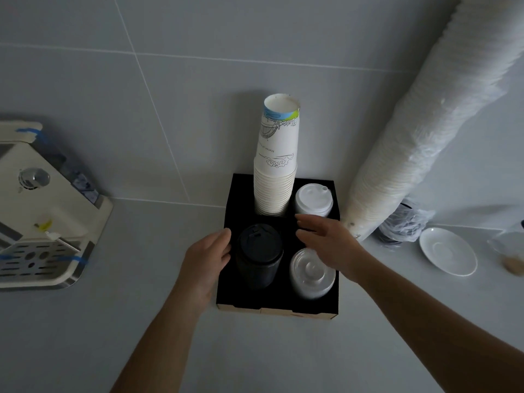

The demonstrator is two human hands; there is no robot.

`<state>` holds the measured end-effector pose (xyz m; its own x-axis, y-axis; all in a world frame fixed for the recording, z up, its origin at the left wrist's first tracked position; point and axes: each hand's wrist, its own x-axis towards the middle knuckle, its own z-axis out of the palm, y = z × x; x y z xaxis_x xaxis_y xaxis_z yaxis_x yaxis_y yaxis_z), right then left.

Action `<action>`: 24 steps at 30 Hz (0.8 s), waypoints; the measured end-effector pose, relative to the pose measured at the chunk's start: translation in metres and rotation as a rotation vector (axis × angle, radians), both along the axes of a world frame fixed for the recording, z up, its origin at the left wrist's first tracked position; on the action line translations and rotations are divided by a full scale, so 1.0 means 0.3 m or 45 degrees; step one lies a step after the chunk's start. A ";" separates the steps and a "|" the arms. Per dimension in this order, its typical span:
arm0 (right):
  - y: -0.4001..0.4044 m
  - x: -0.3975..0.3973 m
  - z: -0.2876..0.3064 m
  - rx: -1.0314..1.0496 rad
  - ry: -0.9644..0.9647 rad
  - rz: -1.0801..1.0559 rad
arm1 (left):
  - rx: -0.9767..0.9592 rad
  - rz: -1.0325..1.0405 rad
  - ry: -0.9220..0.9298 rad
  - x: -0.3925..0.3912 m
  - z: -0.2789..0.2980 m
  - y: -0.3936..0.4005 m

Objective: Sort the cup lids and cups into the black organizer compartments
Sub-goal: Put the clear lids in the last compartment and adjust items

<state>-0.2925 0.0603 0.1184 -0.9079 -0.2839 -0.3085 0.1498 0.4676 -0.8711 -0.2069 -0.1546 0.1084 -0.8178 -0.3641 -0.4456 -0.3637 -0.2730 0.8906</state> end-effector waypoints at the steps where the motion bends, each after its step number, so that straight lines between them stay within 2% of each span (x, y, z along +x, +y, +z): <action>1: 0.027 -0.017 0.007 0.026 0.029 -0.023 | -0.097 -0.010 0.049 -0.016 0.018 -0.006; 5: 0.112 -0.080 0.028 0.177 0.152 -0.088 | -0.453 -0.150 0.252 -0.078 0.105 0.000; 10: 0.149 -0.154 0.034 0.469 0.386 0.017 | -0.809 -0.530 0.354 -0.200 0.140 0.100; 15: 0.141 -0.214 -0.009 0.671 0.535 0.141 | -1.148 -0.846 0.260 -0.349 0.109 0.216; 19: 0.124 -0.261 -0.033 0.754 0.572 0.252 | -1.370 -0.990 0.096 -0.441 0.089 0.300; 24: 0.113 -0.293 -0.041 0.846 0.552 0.323 | -1.535 -1.104 0.012 -0.485 0.045 0.346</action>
